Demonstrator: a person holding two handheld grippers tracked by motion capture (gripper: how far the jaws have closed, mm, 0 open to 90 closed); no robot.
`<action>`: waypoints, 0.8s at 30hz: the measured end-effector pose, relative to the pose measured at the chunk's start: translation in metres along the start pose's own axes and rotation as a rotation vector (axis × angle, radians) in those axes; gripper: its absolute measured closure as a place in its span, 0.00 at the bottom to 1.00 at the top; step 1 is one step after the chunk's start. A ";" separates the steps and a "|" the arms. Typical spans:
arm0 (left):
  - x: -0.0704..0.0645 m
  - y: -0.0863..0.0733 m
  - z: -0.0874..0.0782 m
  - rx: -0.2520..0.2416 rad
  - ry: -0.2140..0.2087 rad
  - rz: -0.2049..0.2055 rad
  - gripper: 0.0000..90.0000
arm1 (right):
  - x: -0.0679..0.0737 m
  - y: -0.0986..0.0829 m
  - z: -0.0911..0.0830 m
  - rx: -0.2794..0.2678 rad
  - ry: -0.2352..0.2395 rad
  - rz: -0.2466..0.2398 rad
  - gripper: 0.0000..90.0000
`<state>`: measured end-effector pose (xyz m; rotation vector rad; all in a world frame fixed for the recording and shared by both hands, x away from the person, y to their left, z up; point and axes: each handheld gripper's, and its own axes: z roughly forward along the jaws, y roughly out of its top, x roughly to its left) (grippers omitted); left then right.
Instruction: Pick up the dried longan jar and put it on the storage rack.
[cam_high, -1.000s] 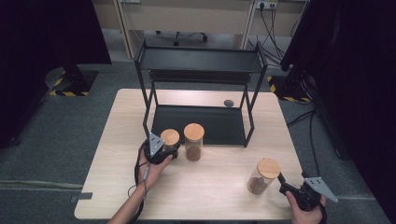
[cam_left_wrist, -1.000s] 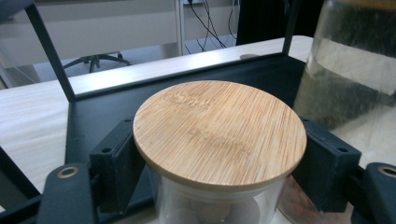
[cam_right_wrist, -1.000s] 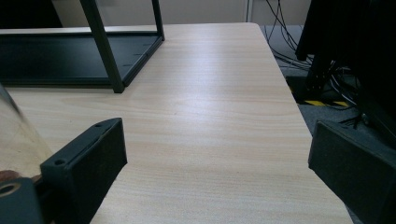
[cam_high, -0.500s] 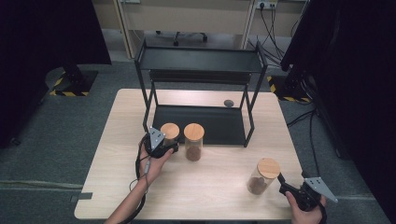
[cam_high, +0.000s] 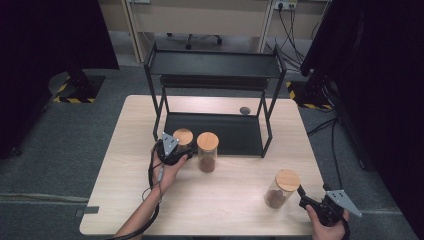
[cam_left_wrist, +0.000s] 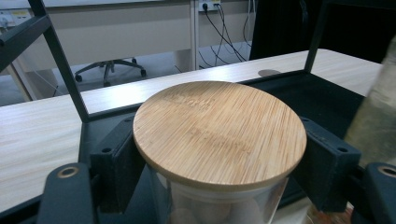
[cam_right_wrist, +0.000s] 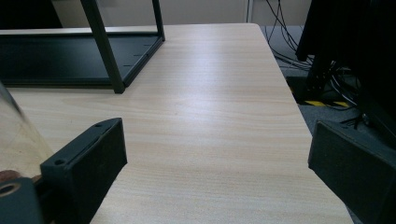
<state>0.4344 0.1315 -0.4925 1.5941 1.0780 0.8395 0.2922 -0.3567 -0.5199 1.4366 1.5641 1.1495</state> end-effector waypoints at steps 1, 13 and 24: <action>0.000 0.001 0.001 -0.001 0.001 -0.002 0.28 | 0.000 0.000 0.000 -0.001 0.000 0.000 0.05; 0.005 0.008 0.015 -0.005 0.030 -0.006 0.28 | 0.000 0.000 0.000 0.000 0.001 -0.005 0.05; 0.010 0.013 0.026 -0.002 0.054 -0.010 0.28 | 0.001 0.000 0.000 -0.002 0.001 -0.010 0.05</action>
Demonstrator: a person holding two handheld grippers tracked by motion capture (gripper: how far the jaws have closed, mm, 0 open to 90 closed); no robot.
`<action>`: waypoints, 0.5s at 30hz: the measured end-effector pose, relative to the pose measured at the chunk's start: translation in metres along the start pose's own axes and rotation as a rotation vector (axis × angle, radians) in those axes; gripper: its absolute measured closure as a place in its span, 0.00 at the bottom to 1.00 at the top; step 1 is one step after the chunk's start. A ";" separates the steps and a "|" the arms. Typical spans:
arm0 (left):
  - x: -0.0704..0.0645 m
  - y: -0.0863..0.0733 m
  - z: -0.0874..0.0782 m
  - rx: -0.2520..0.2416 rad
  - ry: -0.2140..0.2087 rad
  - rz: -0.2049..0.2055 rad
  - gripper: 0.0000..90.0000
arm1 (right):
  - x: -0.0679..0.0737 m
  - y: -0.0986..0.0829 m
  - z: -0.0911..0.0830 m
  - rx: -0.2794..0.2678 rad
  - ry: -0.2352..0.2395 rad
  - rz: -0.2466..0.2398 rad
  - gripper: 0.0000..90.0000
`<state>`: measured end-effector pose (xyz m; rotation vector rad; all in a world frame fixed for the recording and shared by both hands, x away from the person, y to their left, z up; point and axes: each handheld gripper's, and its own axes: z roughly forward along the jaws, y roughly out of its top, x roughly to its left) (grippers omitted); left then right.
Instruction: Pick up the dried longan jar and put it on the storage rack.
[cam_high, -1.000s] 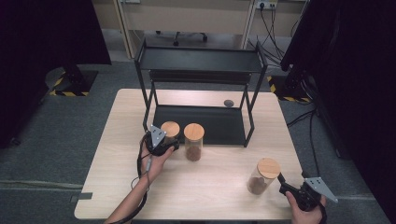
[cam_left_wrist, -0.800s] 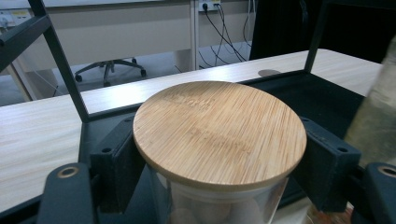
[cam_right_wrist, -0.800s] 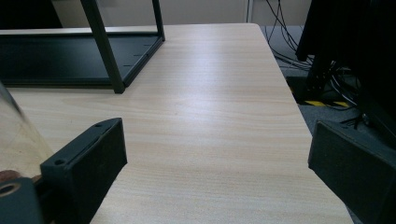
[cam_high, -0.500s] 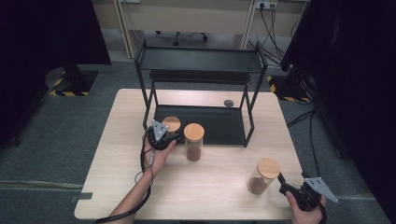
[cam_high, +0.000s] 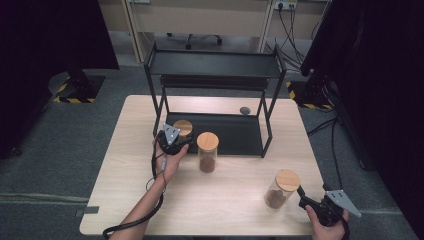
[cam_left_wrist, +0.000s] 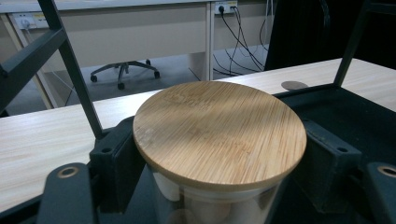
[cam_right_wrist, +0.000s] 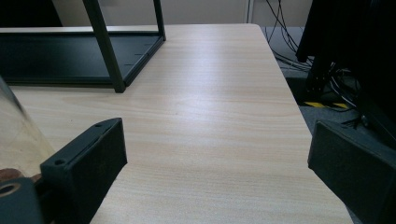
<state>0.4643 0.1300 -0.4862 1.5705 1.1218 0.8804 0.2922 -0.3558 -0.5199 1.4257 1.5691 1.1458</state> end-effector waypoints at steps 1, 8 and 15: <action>0.000 0.000 0.001 0.002 0.001 -0.004 0.28 | 0.000 0.000 0.000 0.000 0.001 0.001 0.05; 0.006 0.002 0.008 -0.003 0.020 -0.010 0.28 | 0.000 0.000 0.000 -0.002 0.003 0.001 0.05; 0.002 0.004 0.012 -0.010 0.030 0.019 0.28 | 0.000 0.000 0.000 -0.001 0.003 0.001 0.05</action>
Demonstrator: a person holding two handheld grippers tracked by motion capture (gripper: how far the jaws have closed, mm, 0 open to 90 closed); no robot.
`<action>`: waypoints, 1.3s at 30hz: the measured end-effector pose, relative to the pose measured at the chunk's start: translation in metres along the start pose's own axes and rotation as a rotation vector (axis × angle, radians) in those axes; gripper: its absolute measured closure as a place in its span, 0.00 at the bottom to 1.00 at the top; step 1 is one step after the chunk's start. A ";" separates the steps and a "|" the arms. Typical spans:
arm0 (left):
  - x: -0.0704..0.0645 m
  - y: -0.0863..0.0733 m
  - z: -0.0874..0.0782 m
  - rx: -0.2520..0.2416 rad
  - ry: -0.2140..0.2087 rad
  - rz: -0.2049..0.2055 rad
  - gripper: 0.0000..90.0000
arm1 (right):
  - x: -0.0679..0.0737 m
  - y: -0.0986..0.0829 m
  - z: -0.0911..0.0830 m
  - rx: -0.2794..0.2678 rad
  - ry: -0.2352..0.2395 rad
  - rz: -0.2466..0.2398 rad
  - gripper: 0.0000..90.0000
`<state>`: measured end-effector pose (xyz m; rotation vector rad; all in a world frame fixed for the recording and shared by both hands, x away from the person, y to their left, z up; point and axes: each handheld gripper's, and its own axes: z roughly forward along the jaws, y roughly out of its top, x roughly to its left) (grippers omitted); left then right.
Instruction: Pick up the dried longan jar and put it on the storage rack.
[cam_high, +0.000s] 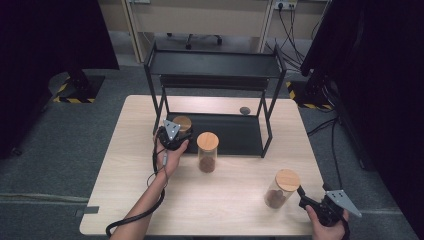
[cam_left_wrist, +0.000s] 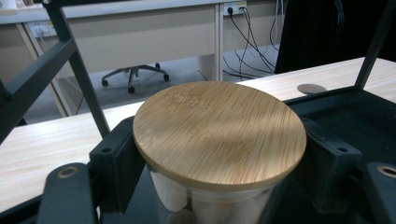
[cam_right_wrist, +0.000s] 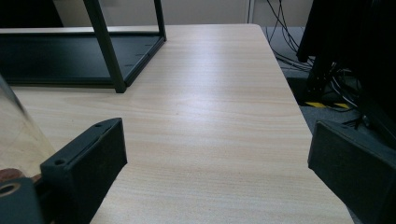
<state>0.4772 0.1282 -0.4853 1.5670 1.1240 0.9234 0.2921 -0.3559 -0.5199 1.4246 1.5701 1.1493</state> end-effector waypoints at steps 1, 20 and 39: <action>-0.001 0.000 0.001 0.001 -0.002 -0.006 0.28 | 0.000 0.000 0.000 0.001 0.000 0.000 0.05; -0.002 0.008 0.018 0.011 -0.005 -0.023 0.28 | 0.000 0.000 0.000 -0.001 0.003 0.002 0.05; 0.003 -0.001 0.043 0.054 0.003 -0.033 0.28 | 0.000 0.000 0.000 0.000 0.006 -0.001 0.05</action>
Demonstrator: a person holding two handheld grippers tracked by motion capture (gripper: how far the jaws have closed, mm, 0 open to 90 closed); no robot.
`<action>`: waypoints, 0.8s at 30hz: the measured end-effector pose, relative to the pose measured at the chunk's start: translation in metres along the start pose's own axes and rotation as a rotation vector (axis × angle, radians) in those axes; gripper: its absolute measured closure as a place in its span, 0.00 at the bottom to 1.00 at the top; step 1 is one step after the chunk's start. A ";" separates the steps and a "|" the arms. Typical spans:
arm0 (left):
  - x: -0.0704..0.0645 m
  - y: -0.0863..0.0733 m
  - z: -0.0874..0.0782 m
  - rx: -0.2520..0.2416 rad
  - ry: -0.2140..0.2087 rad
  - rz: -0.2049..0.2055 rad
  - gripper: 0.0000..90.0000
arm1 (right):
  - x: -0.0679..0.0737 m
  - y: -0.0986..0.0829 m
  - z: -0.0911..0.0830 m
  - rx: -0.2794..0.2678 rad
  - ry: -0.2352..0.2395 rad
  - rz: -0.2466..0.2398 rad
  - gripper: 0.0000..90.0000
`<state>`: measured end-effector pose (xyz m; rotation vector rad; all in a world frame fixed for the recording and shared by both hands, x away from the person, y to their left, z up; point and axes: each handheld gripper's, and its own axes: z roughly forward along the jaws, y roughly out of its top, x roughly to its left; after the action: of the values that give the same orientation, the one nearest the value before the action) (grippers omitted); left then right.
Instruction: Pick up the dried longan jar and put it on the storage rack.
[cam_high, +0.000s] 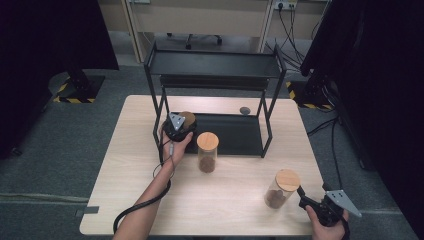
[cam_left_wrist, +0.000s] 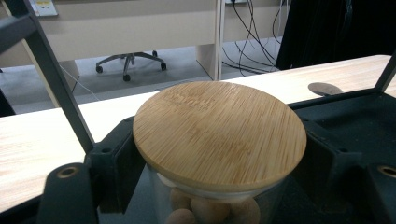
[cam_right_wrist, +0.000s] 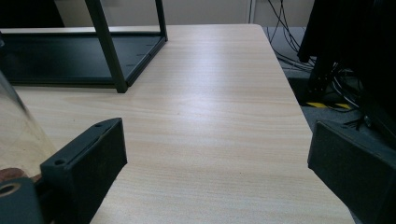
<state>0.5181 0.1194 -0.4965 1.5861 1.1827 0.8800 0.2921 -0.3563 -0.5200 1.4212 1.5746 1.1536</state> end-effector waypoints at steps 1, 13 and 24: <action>0.000 0.000 0.001 0.001 0.001 0.002 0.28 | 0.000 0.000 0.000 -0.001 0.000 0.001 0.05; 0.000 -0.005 0.010 0.012 0.009 -0.005 0.27 | 0.000 0.000 0.000 0.000 0.001 -0.004 0.05; 0.001 -0.006 0.013 0.004 0.014 -0.010 0.27 | 0.001 0.000 0.000 0.002 0.001 -0.008 0.05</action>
<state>0.5287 0.1175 -0.5066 1.5782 1.2014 0.8842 0.2922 -0.3555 -0.5200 1.4144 1.5806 1.1486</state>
